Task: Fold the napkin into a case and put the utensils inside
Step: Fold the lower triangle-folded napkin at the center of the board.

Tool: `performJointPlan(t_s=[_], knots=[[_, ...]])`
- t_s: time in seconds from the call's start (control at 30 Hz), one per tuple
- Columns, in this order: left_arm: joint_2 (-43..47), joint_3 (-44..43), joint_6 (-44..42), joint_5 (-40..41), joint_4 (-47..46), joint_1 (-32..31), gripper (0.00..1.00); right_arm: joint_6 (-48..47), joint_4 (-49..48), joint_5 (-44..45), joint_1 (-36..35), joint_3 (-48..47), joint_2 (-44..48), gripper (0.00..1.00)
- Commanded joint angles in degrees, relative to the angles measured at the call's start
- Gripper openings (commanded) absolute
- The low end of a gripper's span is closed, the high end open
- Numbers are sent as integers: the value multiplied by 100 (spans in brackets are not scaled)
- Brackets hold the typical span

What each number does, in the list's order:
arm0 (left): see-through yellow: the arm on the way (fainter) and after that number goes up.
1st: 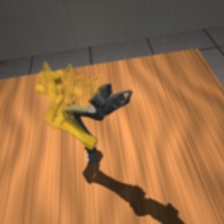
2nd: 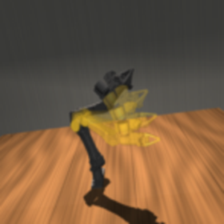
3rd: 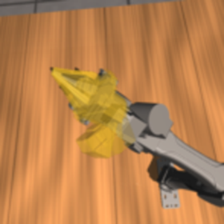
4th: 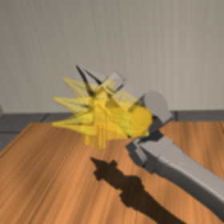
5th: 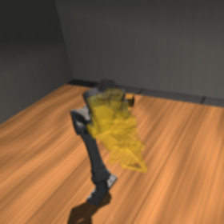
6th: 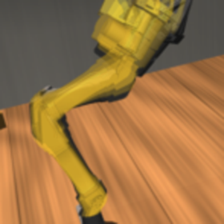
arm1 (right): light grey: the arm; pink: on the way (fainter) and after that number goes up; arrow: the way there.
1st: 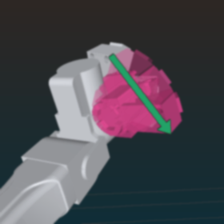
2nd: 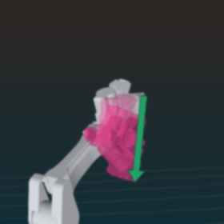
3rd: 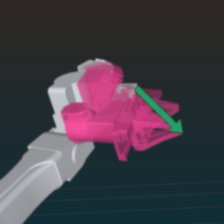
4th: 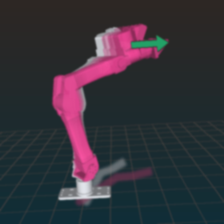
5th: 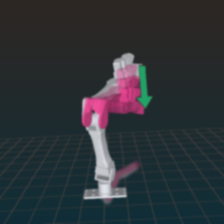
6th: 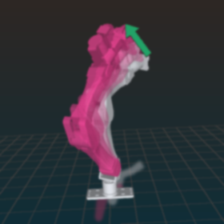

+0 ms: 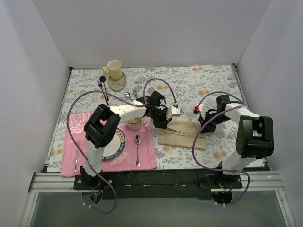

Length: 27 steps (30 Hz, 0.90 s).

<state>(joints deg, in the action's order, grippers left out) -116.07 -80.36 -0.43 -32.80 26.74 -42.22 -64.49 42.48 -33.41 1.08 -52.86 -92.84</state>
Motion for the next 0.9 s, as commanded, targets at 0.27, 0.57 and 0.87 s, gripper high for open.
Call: performJointPlan(t_s=[0.27, 0.57, 0.87], knots=[[542, -533, 3889, -1448, -1275, 741, 35, 68, -670, 195, -3, 144, -244, 1], [-274, -516, 6893, -1968, -2611, 689, 28, 95, -1153, 186, -3, 320, -244, 1], [-1057, -727, 8997, -1643, -4141, 215, 24, -494, -1479, 71, -3, 803, 230, 1]])
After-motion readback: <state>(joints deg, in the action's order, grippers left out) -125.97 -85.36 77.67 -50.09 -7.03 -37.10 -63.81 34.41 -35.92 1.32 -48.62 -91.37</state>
